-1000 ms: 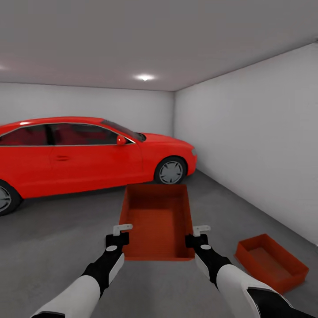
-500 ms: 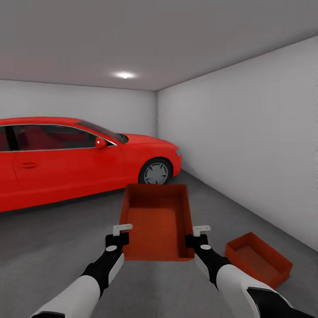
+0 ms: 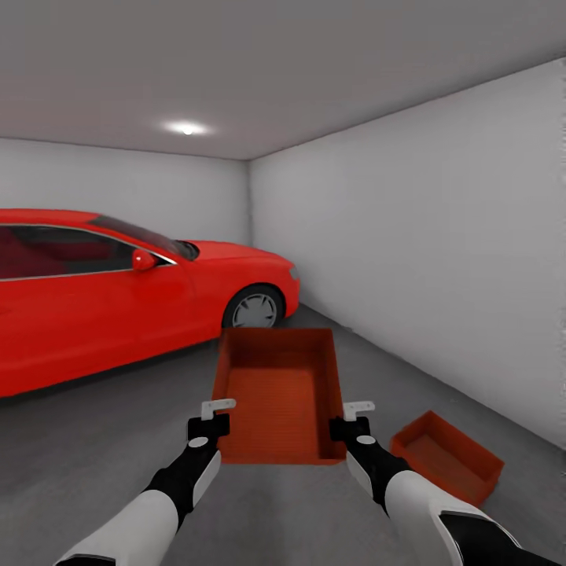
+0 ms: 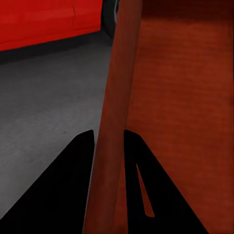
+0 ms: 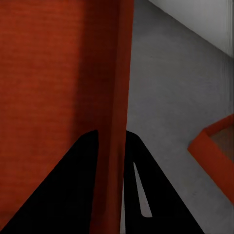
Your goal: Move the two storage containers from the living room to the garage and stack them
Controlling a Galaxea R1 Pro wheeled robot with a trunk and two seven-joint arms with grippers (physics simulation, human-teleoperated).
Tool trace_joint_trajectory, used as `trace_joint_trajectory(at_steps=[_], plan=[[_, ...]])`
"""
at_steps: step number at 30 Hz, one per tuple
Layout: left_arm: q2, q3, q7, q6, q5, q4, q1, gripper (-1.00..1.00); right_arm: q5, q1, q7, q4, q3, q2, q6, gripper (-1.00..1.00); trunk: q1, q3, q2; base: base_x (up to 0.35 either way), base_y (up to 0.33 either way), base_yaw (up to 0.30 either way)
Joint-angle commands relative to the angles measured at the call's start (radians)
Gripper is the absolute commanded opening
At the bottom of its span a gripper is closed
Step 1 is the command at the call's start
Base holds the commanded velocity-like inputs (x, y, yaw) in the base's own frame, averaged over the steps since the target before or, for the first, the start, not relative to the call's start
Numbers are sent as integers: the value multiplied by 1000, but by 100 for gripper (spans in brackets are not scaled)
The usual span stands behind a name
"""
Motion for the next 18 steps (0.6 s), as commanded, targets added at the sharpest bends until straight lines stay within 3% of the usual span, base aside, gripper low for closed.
trace_joint_trajectory(at_steps=[1, 18], plan=[[36, 2, 14, -2, 3, 2, 0, -100, 16, -2, -42, -10, -51, -6, -4, -100, 1, -2, -2, 304, 213, -247], [36, 1, 10, -2, 3, 2, -1, -100, 16, -2, -42, -9, -51, -6, -4, -100, 1, -2, -2, 304, 204, -247]])
